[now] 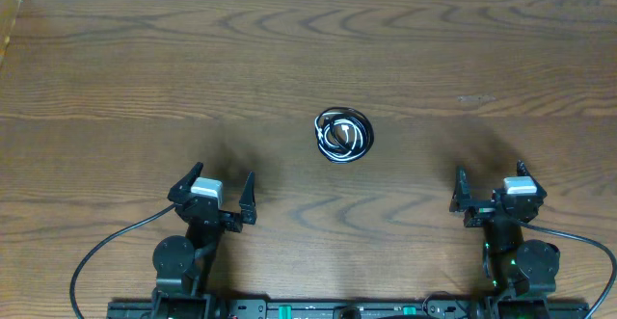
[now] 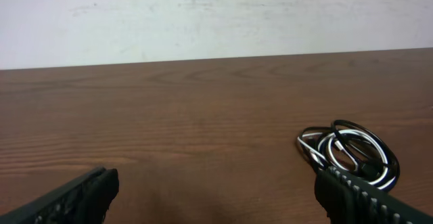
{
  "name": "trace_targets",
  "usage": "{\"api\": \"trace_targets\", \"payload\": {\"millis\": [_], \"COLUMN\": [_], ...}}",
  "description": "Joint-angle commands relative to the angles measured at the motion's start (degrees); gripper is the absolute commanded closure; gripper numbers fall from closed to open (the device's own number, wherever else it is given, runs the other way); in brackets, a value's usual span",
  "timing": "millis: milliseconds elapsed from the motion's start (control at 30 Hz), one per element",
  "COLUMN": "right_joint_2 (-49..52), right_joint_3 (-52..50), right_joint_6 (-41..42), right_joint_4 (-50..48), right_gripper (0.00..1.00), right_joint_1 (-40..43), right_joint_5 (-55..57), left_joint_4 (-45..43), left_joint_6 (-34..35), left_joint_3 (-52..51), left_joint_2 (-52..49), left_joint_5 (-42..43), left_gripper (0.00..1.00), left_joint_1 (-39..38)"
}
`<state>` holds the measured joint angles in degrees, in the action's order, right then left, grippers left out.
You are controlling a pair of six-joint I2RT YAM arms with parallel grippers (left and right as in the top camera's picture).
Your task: Untangle cables
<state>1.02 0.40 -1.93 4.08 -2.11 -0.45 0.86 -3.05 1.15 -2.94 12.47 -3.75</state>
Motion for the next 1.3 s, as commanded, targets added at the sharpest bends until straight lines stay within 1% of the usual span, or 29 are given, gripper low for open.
{"api": "trace_targets", "payload": {"millis": [0,900,1033,1133,1267], "right_joint_2": [0.1,0.1,0.1,0.1,0.1], "right_joint_3": [-0.1,-0.1,-0.1,-0.1,-0.1], "right_joint_6": [0.6,0.6,0.6,0.6,0.6], "right_joint_4": [0.4,0.2,0.2,-0.2,-0.5], "right_gripper": [0.01,0.01,0.01,0.01,0.01], "right_joint_1": [-0.3,-0.3,-0.3,-0.3,-0.3], "right_joint_5": [-0.1,-0.2,-0.8,-3.8,-3.8], "left_joint_4": [2.1,2.1,2.1,2.1,2.1], "left_joint_6": [-0.6,-0.6,-0.6,-0.6,-0.6], "left_joint_3": [-0.9,-0.9,-0.9,-0.9,-0.9], "left_joint_2": [0.0,0.0,0.0,0.0,0.0], "left_joint_5": [0.1,0.1,0.1,0.1,0.1], "left_gripper": [0.02,0.02,0.02,0.02,0.02], "left_joint_1": [0.1,0.1,0.1,0.1,0.1]}}
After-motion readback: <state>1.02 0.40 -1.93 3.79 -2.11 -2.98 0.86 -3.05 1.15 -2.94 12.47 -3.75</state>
